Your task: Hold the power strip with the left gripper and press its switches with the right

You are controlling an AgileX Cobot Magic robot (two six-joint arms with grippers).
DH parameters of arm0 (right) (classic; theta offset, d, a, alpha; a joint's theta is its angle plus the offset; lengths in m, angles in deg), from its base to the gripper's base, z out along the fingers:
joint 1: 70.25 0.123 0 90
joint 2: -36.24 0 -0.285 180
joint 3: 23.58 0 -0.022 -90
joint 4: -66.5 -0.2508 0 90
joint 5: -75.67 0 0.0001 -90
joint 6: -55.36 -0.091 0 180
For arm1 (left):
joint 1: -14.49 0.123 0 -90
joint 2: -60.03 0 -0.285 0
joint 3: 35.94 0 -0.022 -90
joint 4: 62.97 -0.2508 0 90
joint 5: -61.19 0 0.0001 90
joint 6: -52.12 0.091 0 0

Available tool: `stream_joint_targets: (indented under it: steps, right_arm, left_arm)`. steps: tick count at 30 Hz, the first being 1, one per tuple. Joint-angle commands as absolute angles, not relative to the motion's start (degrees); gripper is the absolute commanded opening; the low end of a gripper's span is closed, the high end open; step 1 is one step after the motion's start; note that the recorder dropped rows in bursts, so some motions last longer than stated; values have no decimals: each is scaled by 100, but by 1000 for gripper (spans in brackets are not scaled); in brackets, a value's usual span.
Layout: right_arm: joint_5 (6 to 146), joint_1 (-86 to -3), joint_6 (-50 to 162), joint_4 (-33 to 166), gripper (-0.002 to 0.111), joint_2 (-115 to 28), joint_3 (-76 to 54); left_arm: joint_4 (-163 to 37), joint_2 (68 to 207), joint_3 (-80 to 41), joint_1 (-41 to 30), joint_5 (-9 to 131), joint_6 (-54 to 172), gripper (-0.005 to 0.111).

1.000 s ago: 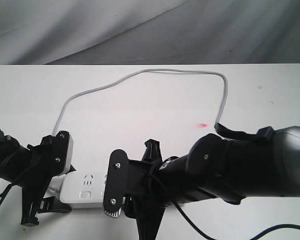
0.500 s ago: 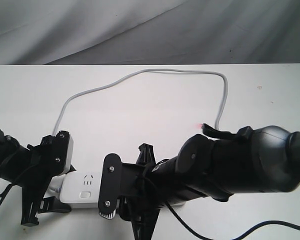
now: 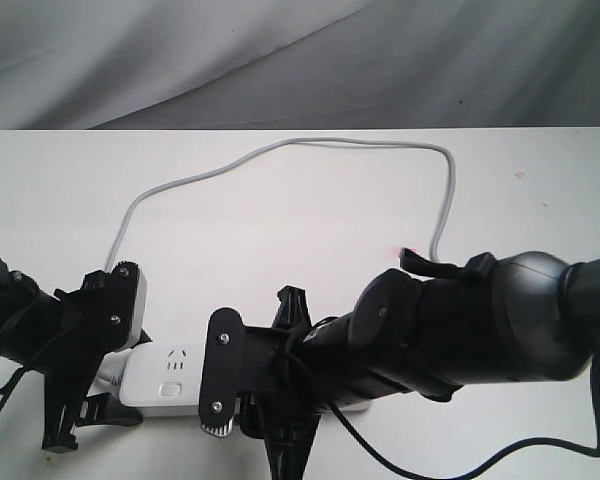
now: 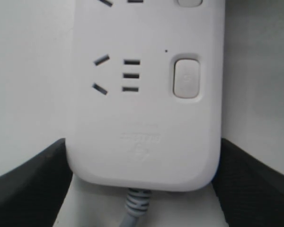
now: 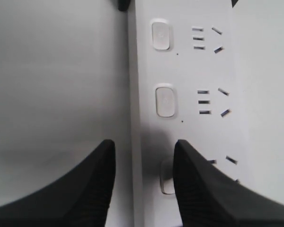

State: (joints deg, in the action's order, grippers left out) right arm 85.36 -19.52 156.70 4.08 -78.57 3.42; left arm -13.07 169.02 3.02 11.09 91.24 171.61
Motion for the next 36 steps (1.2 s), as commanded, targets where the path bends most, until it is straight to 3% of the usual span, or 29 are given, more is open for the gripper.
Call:
stream_joint_targets:
  steps: [1,36]
  right_arm:
    - [8646,-2000,15684,396,37,-7906,348]
    - [8988,-2172,15648,186,37,-8197,369]
  left_arm:
    - [-1409,16921,291,1122,8947,17204,55]
    - [-1409,16921,291,1122,8947,17204,55]
